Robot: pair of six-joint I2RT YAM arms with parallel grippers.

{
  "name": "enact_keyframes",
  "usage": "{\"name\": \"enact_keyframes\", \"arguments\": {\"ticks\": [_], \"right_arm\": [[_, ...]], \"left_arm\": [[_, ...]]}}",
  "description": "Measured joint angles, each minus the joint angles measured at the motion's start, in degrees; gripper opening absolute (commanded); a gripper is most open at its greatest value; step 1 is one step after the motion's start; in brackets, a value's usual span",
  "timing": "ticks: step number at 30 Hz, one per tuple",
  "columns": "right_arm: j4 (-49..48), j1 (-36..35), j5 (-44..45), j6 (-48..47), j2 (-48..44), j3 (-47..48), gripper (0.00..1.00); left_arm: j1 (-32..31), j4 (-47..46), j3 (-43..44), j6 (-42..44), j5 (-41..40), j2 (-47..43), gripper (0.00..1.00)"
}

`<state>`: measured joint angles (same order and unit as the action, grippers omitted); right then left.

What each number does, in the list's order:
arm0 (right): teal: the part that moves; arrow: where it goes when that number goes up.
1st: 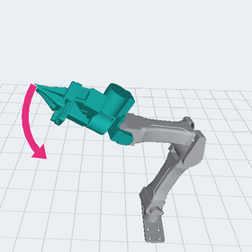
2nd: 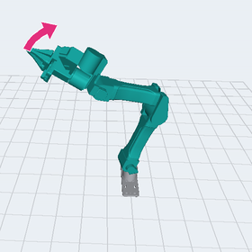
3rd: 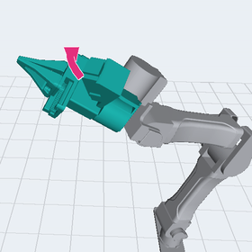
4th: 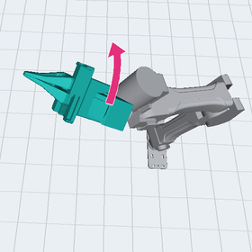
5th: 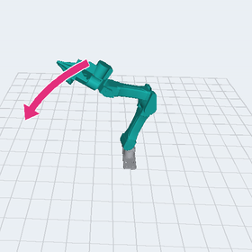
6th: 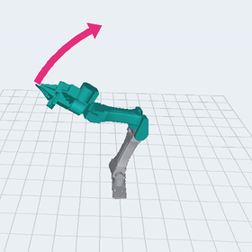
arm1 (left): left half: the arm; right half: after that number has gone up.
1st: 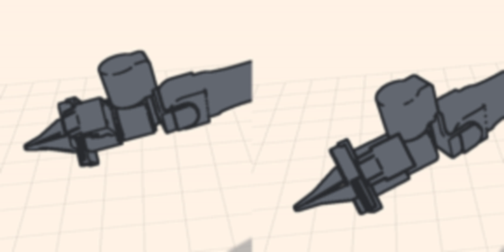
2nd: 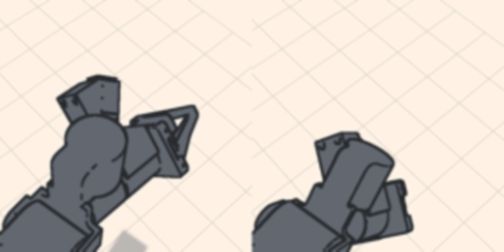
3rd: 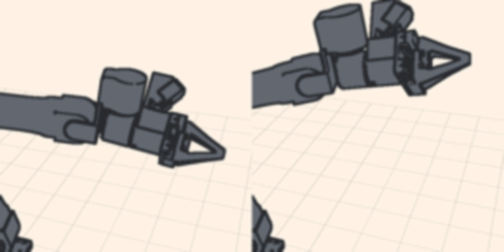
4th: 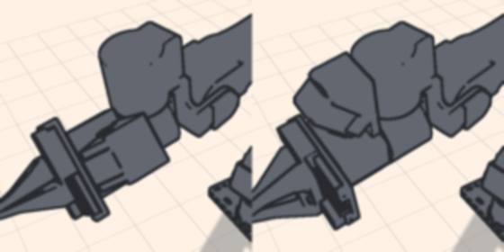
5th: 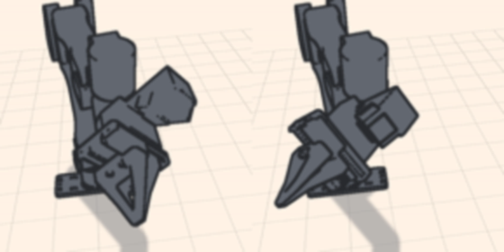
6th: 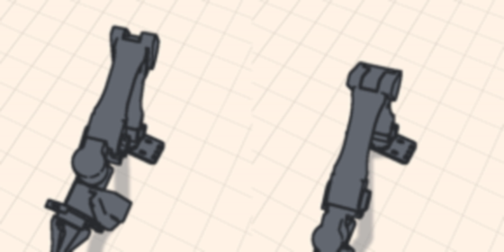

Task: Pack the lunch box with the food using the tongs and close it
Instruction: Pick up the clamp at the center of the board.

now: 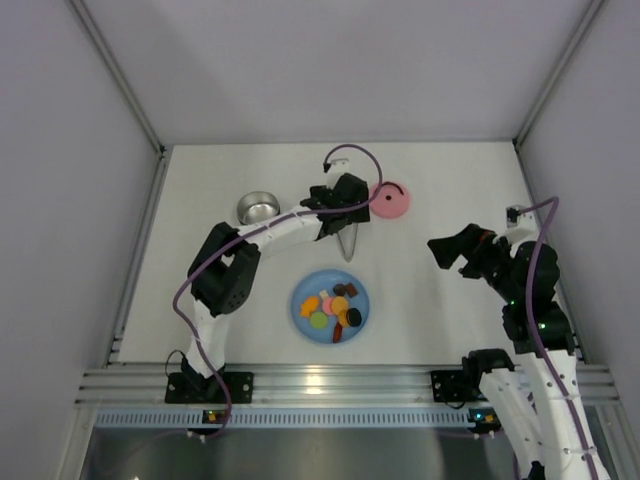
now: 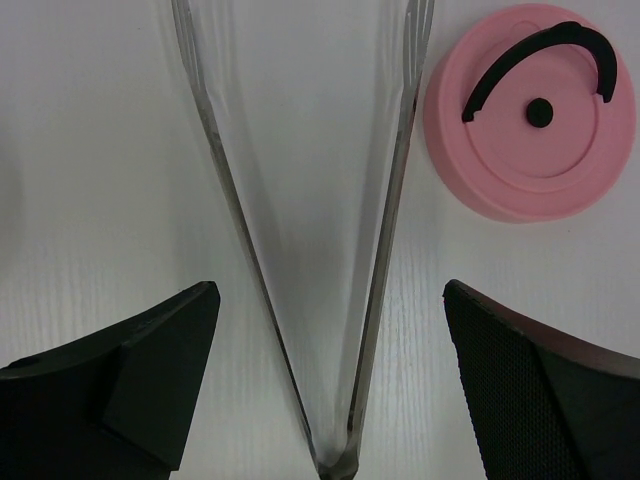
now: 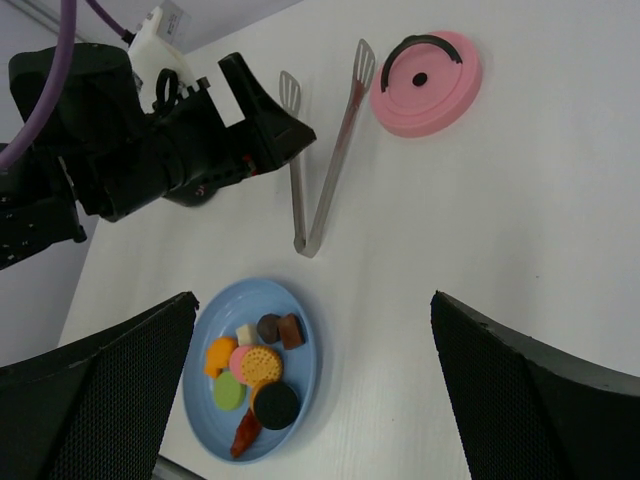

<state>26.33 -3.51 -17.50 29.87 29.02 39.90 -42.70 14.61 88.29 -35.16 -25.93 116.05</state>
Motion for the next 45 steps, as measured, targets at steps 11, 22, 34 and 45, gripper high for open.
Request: {"name": "enact_keyframes", "arguments": {"ticks": [11, 22, 34, 45], "right_arm": [[0.8, 0.0, -1.0, -0.3, 0.7, 0.4, 1.00], [0.8, 0.0, -1.9, -0.3, 1.1, 0.7, 0.99], [0.7, 0.0, -2.9, 0.3, 1.1, 0.6, 0.99], [0.1, 0.0, -3.4, 1.8, 0.6, -1.0, 0.99]], "left_arm": [[-0.1, 0.4, 4.0, -1.6, 0.0, 7.4, 0.99], [-0.5, 0.9, 4.8, -3.9, -0.3, 10.8, 0.94], [-2.1, 2.7, 5.0, -5.8, -3.3, 11.1, 0.83], [-3.1, 3.7, 5.3, -6.3, -7.8, 12.0, 0.72]]}}
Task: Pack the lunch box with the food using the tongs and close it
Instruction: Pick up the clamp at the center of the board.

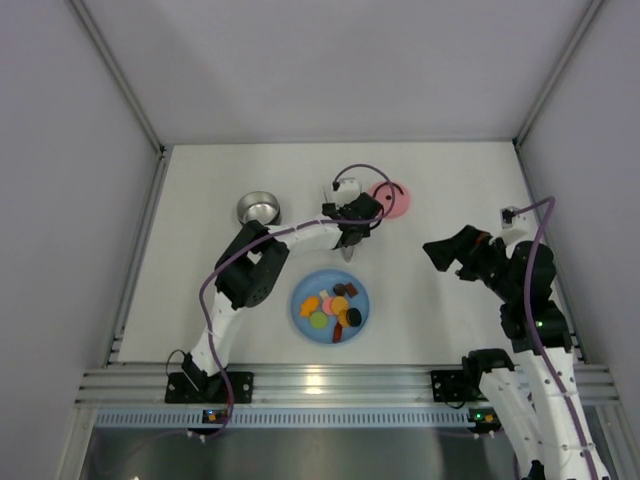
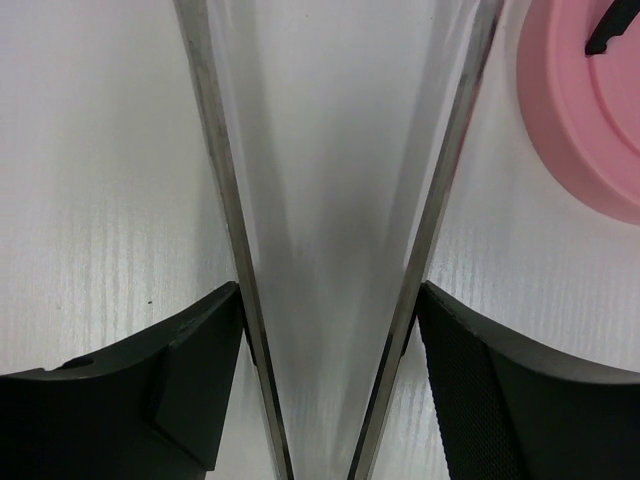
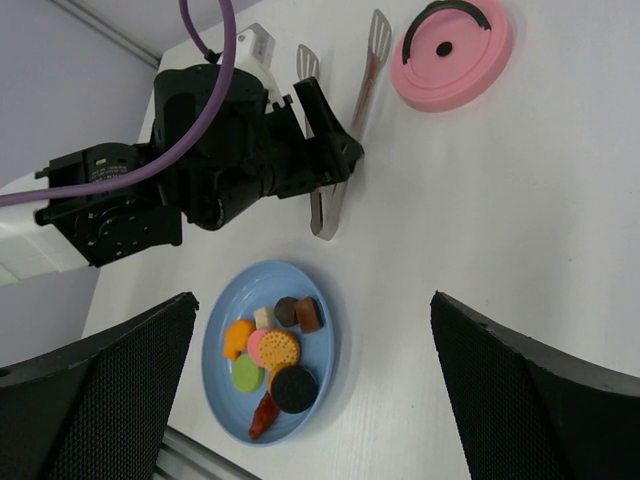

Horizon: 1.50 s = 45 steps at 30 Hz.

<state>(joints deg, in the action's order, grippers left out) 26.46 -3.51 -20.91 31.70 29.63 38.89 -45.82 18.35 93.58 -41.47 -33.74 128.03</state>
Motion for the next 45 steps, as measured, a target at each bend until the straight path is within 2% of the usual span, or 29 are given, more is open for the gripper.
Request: {"name": "enact_keyframes", "arguments": {"ticks": [7, 15, 23, 36, 45], "right_arm": [[-0.2, 0.0, -0.2, 0.5, 0.0, -0.7, 0.98], [-0.2, 0.0, -0.2, 0.6, -0.4, -0.7, 0.96], [-0.2, 0.0, -0.2, 0.9, -0.4, -0.7, 0.96], [-0.3, 0.0, -0.2, 0.9, -0.3, -0.7, 0.96], [-0.5, 0.0, 0.3, 1.2, 1.1, -0.7, 0.95]], "left_arm": [[0.0, -0.3, -0.6, -0.2, -1.5, 0.0, 0.56], [0.0, -0.3, -2.4, 0.2, -1.9, -1.5, 0.45], [0.0, 2.1, -3.4, 3.3, -1.8, -5.6, 0.45], [0.0, 8.5, -3.5, 6.4, -1.9, -18.3, 0.45], [-1.7, 16.9, -10.6, 6.7, 0.1, -33.4, 0.46]]}}
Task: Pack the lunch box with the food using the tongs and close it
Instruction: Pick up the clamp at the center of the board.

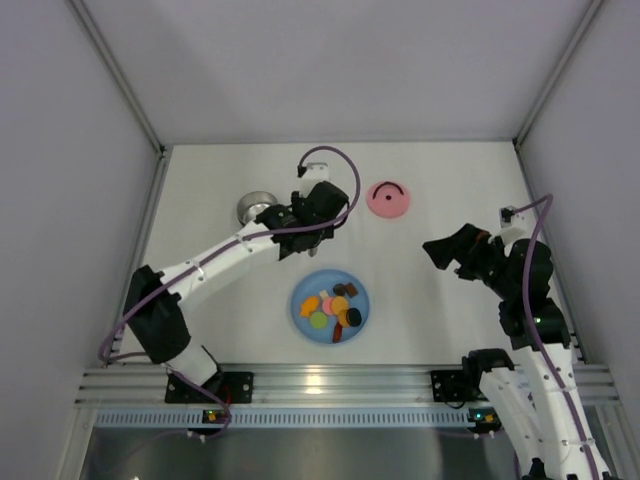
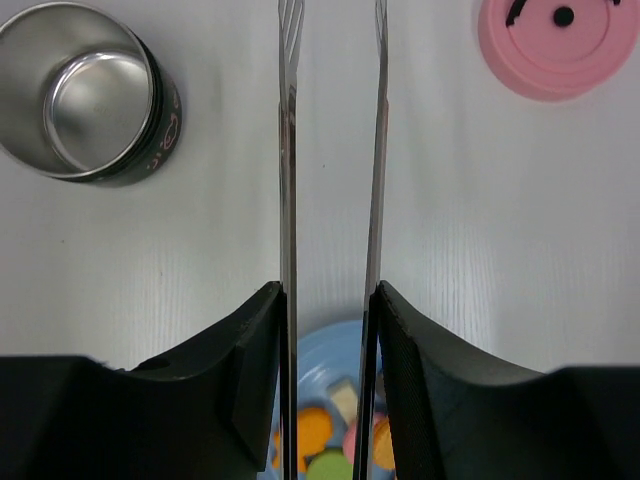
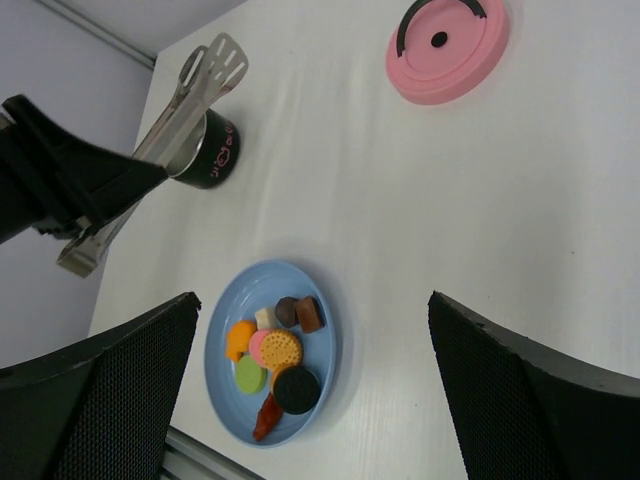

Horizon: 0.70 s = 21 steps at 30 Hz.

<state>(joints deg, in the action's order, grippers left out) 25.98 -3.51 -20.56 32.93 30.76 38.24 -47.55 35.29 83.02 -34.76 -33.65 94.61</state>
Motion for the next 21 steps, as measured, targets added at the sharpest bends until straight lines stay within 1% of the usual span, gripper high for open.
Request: {"name": "enact_keyframes", "arguments": {"ticks": [6, 12, 16, 21], "right_arm": [[-0.2, 0.0, 1.0, 0.2, 0.2, 0.0, 0.96], [-0.3, 0.0, 2.2, 0.2, 1.7, 0.0, 0.95], [-0.3, 0.0, 3.1, 0.2, 2.0, 0.0, 0.95], [-0.2, 0.0, 3.9, 0.2, 2.0, 0.0, 0.95]], "left_arm": [[-3.5, 6.5, -7.2, 0.0, 2.7, -12.5, 0.46], [-8.0, 13.4, -11.0, 0.0, 5.0, -22.5, 0.46], [-11.5, 16.5, -14.1, -0.8, 7.5, -26.9, 0.46], [-14.2, 18.1, -18.9, -1.3, 12.2, -31.3, 0.46]]}}
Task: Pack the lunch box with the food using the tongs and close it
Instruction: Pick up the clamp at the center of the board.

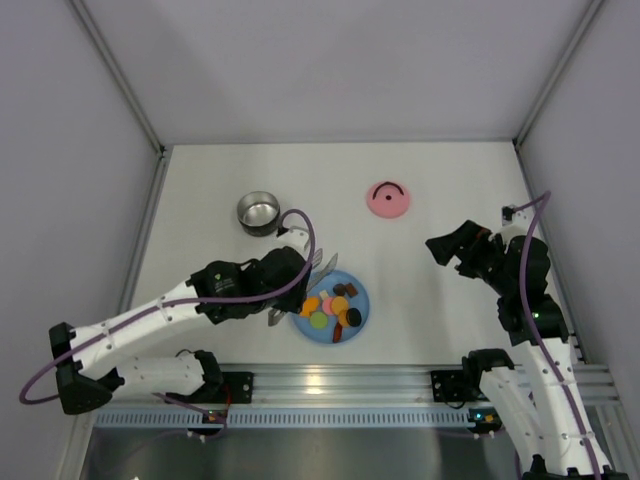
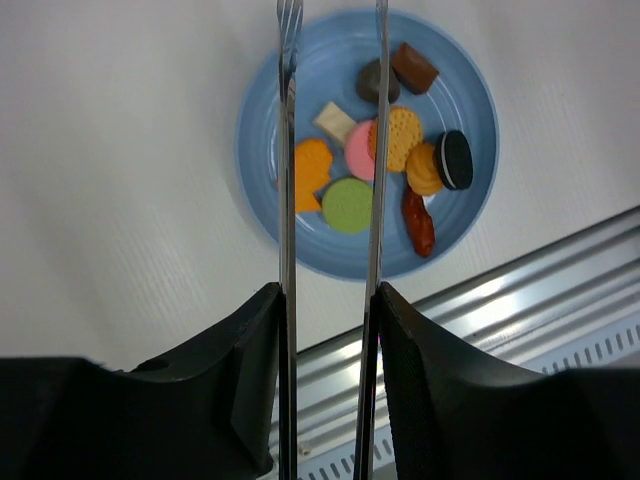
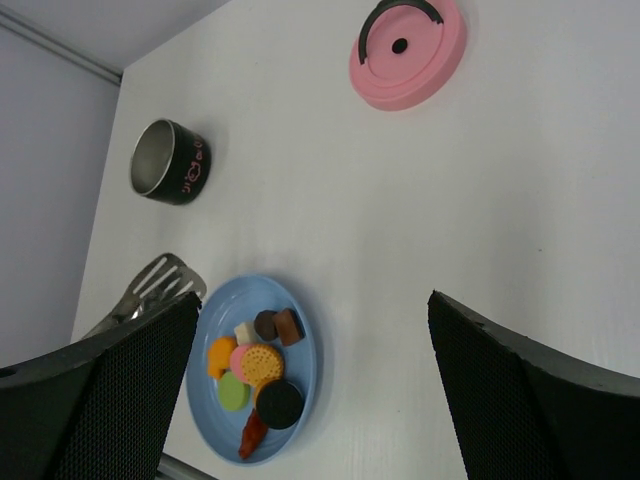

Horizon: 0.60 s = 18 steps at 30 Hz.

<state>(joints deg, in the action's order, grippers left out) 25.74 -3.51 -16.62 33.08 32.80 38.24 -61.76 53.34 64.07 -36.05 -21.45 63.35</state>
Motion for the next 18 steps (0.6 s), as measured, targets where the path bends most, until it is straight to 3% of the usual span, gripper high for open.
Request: {"name": "enact_keyframes", "arguments": {"ticks": [18], "right_arm": [[0.0, 0.0, 1.0, 0.0, 0.0, 0.0, 0.95]], "left_arm": [[-2.6, 0.5, -6.6, 0.7, 14.3, -5.4, 0.44]]}}
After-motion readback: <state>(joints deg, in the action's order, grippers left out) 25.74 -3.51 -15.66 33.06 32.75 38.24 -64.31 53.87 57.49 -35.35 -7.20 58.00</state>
